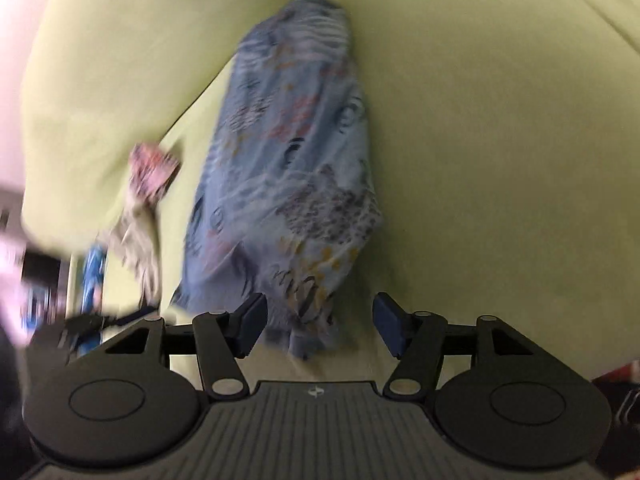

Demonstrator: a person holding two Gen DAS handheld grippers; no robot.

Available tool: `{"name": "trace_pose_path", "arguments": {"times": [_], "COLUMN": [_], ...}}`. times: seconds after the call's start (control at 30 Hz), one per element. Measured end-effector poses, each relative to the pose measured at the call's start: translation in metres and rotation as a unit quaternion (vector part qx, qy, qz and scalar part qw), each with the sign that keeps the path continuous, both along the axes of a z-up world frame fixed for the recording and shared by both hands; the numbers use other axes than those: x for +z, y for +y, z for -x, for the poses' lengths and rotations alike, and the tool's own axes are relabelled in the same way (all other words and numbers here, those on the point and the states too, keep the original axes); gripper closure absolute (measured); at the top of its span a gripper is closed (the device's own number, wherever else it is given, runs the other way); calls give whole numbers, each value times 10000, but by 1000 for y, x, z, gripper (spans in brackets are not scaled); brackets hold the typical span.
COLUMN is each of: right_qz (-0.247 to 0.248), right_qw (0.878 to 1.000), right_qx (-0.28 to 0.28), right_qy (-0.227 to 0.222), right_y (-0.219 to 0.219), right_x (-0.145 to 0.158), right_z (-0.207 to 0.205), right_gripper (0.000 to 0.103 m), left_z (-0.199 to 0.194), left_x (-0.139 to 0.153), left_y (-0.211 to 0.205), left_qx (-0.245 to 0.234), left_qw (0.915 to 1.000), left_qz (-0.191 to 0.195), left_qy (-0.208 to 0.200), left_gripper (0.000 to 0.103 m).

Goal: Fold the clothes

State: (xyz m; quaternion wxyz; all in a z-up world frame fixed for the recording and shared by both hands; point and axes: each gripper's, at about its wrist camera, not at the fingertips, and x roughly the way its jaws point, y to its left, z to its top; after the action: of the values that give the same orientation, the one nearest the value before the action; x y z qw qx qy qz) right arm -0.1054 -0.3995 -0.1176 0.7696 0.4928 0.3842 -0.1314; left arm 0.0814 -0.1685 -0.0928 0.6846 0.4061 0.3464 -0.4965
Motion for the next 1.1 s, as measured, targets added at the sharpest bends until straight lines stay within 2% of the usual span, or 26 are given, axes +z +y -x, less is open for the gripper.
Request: {"name": "trace_pose_path", "arguments": {"times": [0.03, 0.07, 0.1, 0.13, 0.23, 0.33, 0.37, 0.4, 0.47, 0.53, 0.6, 0.67, 0.7, 0.73, 0.77, 0.8, 0.83, 0.9, 0.97, 1.03, 1.1], "right_qz": [-21, -174, -524, -882, -1642, -2604, -2883, -3023, -3233, -3269, -3323, -3393, -3347, -3300, -3193, -3012, -2828, -2089, -1443, -1228, -1184], "right_qw": [9998, 9992, 9974, 9942, 9809, 9518, 9408, 9347, 9249, 9221, 9193, 9162, 9189, 9216, 9263, 9324, 9382, 9560, 9724, 9818, 9854], "right_qx": [-161, -321, -494, -614, -969, -1491, -1641, -1725, -1847, -1903, -1931, -1937, -1897, -1856, -1816, -1821, -1825, -1945, -1821, -1443, -1209], "right_qy": [75, 142, 78, -29, -395, -638, -698, -715, -767, -814, -848, -891, -872, -851, -834, -819, -804, -679, -223, 124, 175], "right_y": [5, 3, 2, 0, -6, -15, -17, -19, -23, -25, -25, -24, -23, -22, -23, -24, -25, -26, -15, 3, 20], "right_x": [-10, -18, -26, -29, -22, -22, -23, -22, -19, -16, -18, -21, -23, -26, -25, -23, -21, -12, -11, -21, -35], "right_z": [-6, -2, -2, -1, 1, -3, -6, -9, -16, -21, -24, -23, -22, -22, -20, -15, -10, 10, 20, 16, 4], "right_gripper": [46, 56, 85, 94, 95, 95, 95, 95, 94, 94, 94, 92, 91, 88, 84, 68, 59, 59, 60, 65, 66], "left_z": [12, 22, 31, 41, 71, 89, 91, 91, 90, 87, 84, 76, 72, 65, 56, 48, 43, 33, 22, 14, 11], "left_x": [-3, -7, -11, -14, -21, -30, -31, -31, -29, -25, -23, -24, -25, -24, -24, -23, -22, -22, -16, -10, -6], "left_y": [1, 1, 0, -1, -5, -10, -13, -16, -20, -24, -30, -38, -43, -47, -51, -54, -56, -58, -59, -60, -62], "left_qx": [-269, -454, -618, -814, -1476, -1950, -2033, -2120, -2280, -2413, -2382, -2225, -2141, -2061, -1971, -1916, -1921, -1953, -1974, -2055, -2140], "left_qw": [9996, 9989, 9979, 9964, 9852, 9695, 9660, 9628, 9585, 9555, 9584, 9646, 9677, 9712, 9745, 9762, 9760, 9748, 9749, 9731, 9712], "left_qz": [-12, -28, -38, -16, 193, 388, 437, 489, 631, 785, 854, 858, 870, 896, 912, 919, 914, 880, 852, 848, 843], "left_qy": [-90, -150, -193, -247, -853, -1437, -1536, -1600, -1593, -1502, -1318, -1128, -1005, -793, -566, -437, -470, -624, -586, -600, -628], "left_gripper": [79, 79, 79, 79, 79, 72, 71, 71, 70, 66, 62, 63, 71, 97, 102, 102, 102, 102, 102, 102, 102]}}
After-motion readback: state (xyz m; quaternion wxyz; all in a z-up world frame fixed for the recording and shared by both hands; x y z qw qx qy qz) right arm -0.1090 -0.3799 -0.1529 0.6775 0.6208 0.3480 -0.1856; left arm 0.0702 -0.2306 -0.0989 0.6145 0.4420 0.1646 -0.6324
